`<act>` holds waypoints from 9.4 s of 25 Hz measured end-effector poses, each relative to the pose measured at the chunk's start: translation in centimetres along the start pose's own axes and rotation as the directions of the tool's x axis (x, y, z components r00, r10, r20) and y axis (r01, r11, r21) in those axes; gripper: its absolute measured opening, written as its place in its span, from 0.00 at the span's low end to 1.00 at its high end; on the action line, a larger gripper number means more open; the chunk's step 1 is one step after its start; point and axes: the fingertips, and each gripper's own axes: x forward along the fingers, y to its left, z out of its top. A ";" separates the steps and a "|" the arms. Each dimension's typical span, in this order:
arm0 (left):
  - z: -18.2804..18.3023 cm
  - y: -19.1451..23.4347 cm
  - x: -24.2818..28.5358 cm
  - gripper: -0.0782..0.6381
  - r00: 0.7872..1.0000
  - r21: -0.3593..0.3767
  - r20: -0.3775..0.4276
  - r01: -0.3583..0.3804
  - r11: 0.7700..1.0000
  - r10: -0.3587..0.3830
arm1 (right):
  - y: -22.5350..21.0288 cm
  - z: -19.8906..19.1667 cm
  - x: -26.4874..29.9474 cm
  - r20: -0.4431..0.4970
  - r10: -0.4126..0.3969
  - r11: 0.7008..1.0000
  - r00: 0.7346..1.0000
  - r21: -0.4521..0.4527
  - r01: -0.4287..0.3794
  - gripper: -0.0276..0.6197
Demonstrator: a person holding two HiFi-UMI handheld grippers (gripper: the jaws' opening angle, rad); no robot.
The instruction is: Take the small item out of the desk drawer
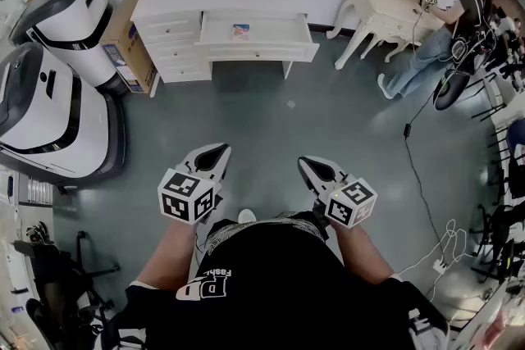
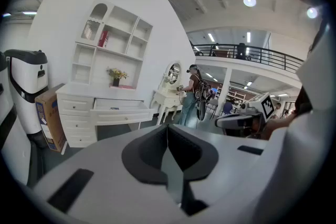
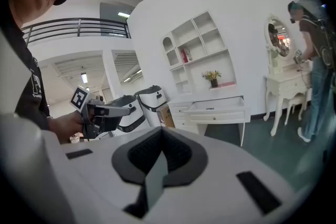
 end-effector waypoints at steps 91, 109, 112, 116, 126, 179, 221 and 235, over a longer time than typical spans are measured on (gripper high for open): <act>14.7 14.8 27.0 0.13 0.988 -0.038 -0.073 -0.141 0.989 0.138 | -26.9 15.1 22.1 -0.006 0.142 0.989 0.990 0.037 -0.142 0.06; 18.0 24.1 32.5 0.13 0.994 -0.058 -0.062 -0.092 0.994 0.088 | -30.0 18.0 30.7 -0.042 0.083 0.996 0.996 0.023 -0.082 0.06; 19.4 27.1 34.1 0.13 0.995 -0.051 -0.065 -0.079 0.996 0.076 | -30.8 19.1 33.5 -0.055 0.069 0.997 0.996 0.023 -0.068 0.06; 20.4 31.8 36.1 0.13 0.994 -0.065 -0.080 -0.077 0.995 0.071 | -31.7 19.9 37.6 -0.104 0.054 0.998 0.993 0.023 -0.052 0.06; 21.9 39.8 39.7 0.13 0.988 -0.053 -0.156 -0.013 0.998 0.005 | -33.0 21.0 46.9 -0.203 0.011 1.000 0.979 0.020 -0.007 0.06; 8.3 49.5 60.7 0.23 0.809 -0.093 -0.541 -0.330 0.939 0.230 | -52.6 21.8 46.9 -0.231 0.009 0.996 0.973 0.092 0.013 0.06; -1.3 54.8 67.1 0.69 0.521 -0.058 -0.802 -0.554 0.831 0.292 | -60.6 20.4 44.2 -0.306 -0.051 0.986 0.951 0.134 0.096 0.06; -2.5 55.1 67.5 0.69 0.497 -0.066 -0.820 -0.575 0.816 0.284 | -61.0 20.0 44.8 -0.318 -0.064 0.984 0.946 0.140 0.114 0.06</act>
